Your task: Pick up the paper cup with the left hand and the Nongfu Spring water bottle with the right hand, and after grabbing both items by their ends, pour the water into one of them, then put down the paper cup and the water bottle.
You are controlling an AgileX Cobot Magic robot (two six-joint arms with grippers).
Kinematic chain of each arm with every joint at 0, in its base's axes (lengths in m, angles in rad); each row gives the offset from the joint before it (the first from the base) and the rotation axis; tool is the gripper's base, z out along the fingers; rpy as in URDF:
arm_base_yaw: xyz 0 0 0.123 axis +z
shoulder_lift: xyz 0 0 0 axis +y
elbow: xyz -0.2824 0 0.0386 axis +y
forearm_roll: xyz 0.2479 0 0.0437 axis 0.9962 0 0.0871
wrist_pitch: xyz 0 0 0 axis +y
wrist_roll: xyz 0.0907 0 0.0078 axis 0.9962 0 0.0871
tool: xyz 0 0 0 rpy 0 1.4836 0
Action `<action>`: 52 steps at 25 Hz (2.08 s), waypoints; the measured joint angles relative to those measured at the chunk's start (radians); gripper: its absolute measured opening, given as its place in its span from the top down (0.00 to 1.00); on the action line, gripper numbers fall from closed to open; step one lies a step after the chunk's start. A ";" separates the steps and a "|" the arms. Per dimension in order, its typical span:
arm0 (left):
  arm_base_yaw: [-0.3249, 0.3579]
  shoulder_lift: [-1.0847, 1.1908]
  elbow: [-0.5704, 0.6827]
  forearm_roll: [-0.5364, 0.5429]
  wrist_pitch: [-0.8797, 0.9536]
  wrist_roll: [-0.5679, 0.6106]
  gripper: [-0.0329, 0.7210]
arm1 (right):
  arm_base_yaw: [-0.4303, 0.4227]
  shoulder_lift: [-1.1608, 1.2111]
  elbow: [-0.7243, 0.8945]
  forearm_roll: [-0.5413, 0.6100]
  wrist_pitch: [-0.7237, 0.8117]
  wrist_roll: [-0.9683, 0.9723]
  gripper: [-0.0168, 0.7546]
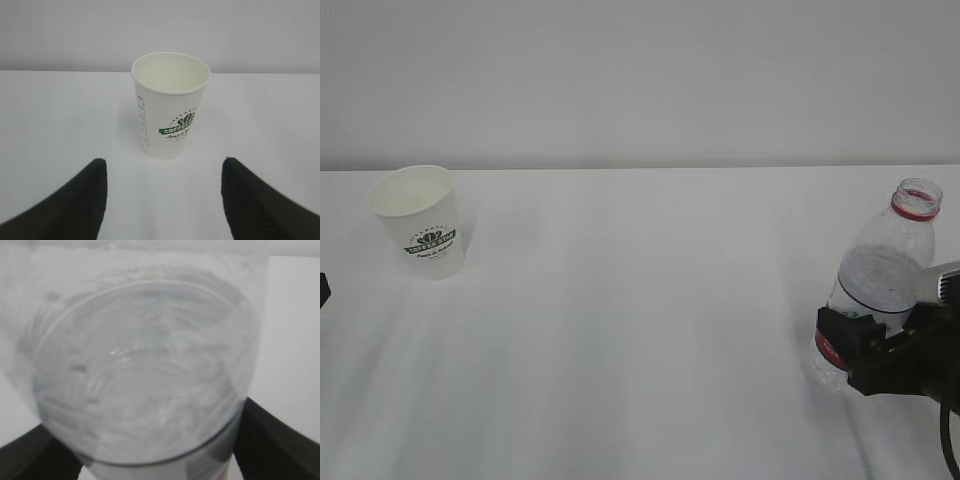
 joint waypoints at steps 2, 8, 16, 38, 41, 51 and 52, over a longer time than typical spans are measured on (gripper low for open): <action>0.000 0.000 0.000 0.000 -0.002 0.000 0.27 | 0.000 0.000 0.000 0.000 0.000 -0.001 0.16; 0.000 0.000 0.000 0.000 -0.004 0.000 0.27 | 0.000 0.000 -0.002 0.000 0.000 -0.001 0.22; 0.000 0.000 0.000 0.008 -0.004 0.000 0.27 | -0.002 0.000 -0.002 -0.038 -0.002 -0.004 0.34; 0.000 0.000 0.000 0.008 -0.004 0.000 0.27 | -0.002 -0.135 0.045 -0.070 0.044 0.009 0.35; 0.000 0.000 0.000 0.020 -0.004 0.000 0.27 | -0.002 -0.135 0.045 -0.058 0.045 0.011 0.35; 0.000 0.000 0.000 0.036 -0.004 0.000 0.27 | -0.002 -0.135 -0.014 -0.038 0.069 0.017 0.35; 0.000 0.000 0.000 0.037 -0.004 0.000 0.27 | -0.002 -0.135 -0.018 -0.038 0.071 0.017 0.35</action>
